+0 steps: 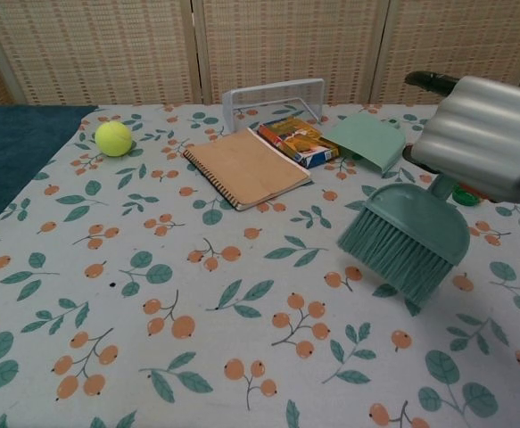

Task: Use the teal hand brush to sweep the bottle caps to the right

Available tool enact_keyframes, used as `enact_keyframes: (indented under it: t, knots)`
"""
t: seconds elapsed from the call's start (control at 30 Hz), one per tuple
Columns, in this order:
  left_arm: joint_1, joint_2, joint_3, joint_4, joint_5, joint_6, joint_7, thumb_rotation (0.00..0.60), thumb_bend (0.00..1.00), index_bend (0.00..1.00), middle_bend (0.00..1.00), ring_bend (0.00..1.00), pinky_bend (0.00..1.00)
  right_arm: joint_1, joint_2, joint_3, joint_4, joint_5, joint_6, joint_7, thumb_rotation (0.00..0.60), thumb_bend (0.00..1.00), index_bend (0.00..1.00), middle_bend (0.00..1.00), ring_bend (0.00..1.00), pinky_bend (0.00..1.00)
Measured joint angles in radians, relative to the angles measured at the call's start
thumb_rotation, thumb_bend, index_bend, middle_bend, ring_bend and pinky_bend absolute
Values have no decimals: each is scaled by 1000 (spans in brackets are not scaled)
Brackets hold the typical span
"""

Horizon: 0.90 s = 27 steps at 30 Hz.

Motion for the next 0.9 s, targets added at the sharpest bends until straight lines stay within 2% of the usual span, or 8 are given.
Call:
enact_keyframes:
  t: [0.23, 0.53, 0.9]
  knots:
    - [0, -1, 0, 0, -2, -3, 3, 600, 407, 0, 0, 0, 96, -14, -14, -10, 37, 15, -39, -40, 600, 523, 949, 859, 567, 0]
    - [-2, -5, -1, 2, -6, -8, 10, 600, 407, 0, 0, 0, 97, -33, -49, -26, 166, 25, -70, -110, 600, 523, 949, 859, 567, 0]
    - [-3, -12, -1, 7, -11, -13, 23, 600, 407, 0, 0, 0, 97, -40, -74, 5, 325, 85, -118, -178, 600, 523, 949, 859, 568, 0]
